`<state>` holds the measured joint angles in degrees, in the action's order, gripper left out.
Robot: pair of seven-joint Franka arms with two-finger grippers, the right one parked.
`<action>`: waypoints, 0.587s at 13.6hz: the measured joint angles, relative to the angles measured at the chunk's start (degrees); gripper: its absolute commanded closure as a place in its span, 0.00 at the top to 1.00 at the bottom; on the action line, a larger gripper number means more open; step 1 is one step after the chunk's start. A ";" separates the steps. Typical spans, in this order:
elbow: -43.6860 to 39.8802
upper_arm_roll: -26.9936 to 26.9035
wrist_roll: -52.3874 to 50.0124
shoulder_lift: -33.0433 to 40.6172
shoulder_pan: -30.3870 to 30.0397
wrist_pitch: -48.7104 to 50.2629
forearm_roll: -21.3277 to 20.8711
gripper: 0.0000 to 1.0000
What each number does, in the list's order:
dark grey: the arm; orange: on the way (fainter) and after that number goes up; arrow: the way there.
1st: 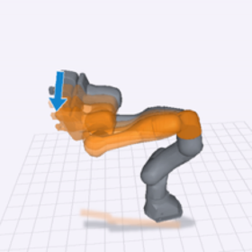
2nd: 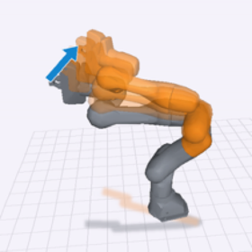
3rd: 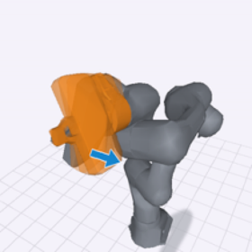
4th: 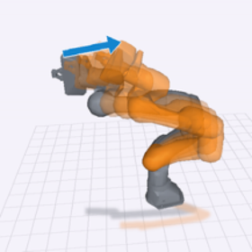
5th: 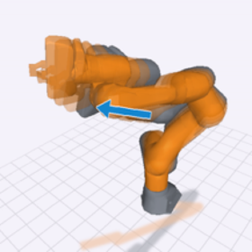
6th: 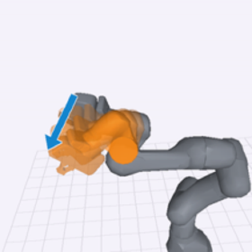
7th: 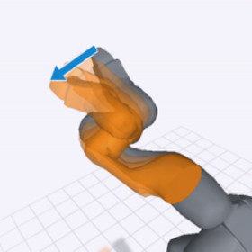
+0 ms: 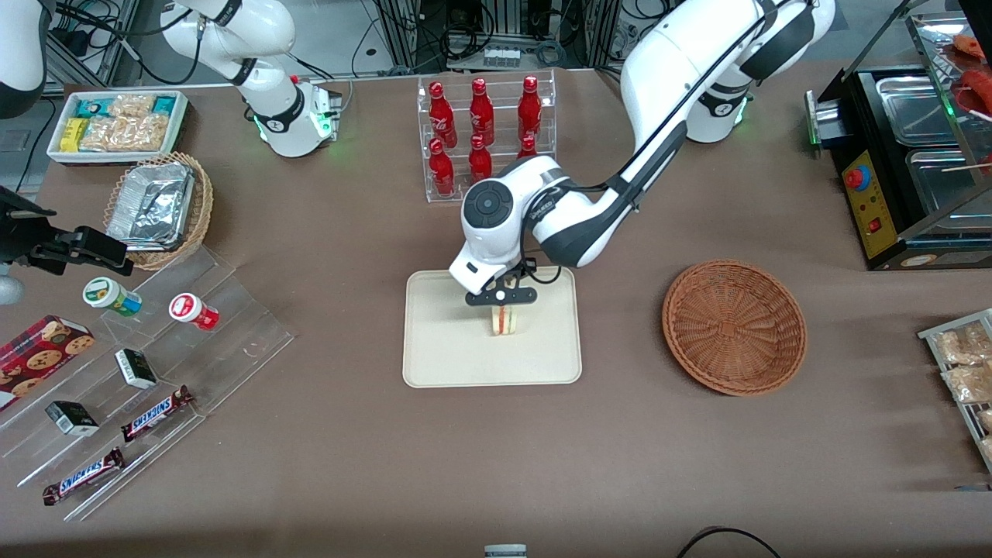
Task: Place sandwich from basket to tray
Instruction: 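Carry the sandwich over the cream tray and lower it, then set the sandwich on the tray and open the left gripper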
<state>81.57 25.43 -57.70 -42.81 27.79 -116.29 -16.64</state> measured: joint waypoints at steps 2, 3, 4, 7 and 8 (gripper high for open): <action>-1.07 -0.03 -0.85 -0.94 0.36 -0.21 -0.58 0.00; -1.91 -0.03 -1.47 -1.56 0.55 -0.21 -1.59 0.00; -2.82 -0.03 -2.11 -2.33 0.69 -0.21 -2.51 0.00; -4.53 -0.06 -2.67 -4.36 1.24 -0.21 -3.79 0.57; -4.76 -0.13 -2.84 -4.64 1.44 -0.21 -4.03 0.99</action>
<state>76.81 25.29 -60.54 -47.45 29.23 -116.50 -20.67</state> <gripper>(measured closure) 0.877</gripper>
